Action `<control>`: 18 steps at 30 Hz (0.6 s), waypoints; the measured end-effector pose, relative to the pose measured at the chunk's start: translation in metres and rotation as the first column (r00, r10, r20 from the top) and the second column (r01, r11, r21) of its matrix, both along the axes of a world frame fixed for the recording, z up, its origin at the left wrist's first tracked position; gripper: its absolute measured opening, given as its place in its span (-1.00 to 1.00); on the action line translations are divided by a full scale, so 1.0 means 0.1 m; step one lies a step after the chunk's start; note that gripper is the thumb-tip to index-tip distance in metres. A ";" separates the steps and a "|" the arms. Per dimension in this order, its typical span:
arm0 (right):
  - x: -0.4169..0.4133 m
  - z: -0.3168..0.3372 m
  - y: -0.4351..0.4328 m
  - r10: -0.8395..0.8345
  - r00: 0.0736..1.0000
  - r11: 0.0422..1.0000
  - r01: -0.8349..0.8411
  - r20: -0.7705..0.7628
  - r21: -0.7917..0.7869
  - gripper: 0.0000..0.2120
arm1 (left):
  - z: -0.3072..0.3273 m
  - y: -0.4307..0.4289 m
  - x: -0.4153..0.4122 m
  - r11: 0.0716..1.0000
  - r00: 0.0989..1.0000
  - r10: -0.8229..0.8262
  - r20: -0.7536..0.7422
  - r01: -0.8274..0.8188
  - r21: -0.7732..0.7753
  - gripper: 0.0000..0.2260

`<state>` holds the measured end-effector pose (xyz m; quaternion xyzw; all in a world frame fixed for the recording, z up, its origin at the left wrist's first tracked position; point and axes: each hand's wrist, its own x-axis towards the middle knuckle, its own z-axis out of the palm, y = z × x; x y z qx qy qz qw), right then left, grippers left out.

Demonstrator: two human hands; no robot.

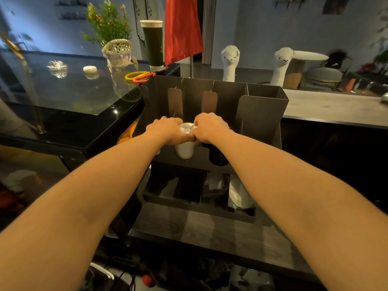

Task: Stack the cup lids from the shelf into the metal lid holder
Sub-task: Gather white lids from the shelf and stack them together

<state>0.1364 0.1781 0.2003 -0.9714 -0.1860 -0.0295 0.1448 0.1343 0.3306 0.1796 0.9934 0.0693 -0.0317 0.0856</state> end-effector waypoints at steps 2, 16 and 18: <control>0.01 0.00 -0.02 0.007 1.000 1.000 -0.007 0.005 -0.006 -0.67 | 0.02 -0.03 0.01 1.000 1.000 -0.010 -0.004 0.010 0.001 -0.13; -0.04 -0.04 -0.12 0.003 0.995 0.977 -0.024 0.098 0.214 -0.74 | 0.08 -0.15 -0.14 0.996 0.999 0.027 0.022 -0.029 0.089 -0.17; -0.07 -0.03 -0.15 0.004 0.994 0.972 -0.028 0.107 0.232 -0.76 | 0.09 -0.13 -0.19 0.998 0.998 0.016 0.057 -0.020 0.062 -0.14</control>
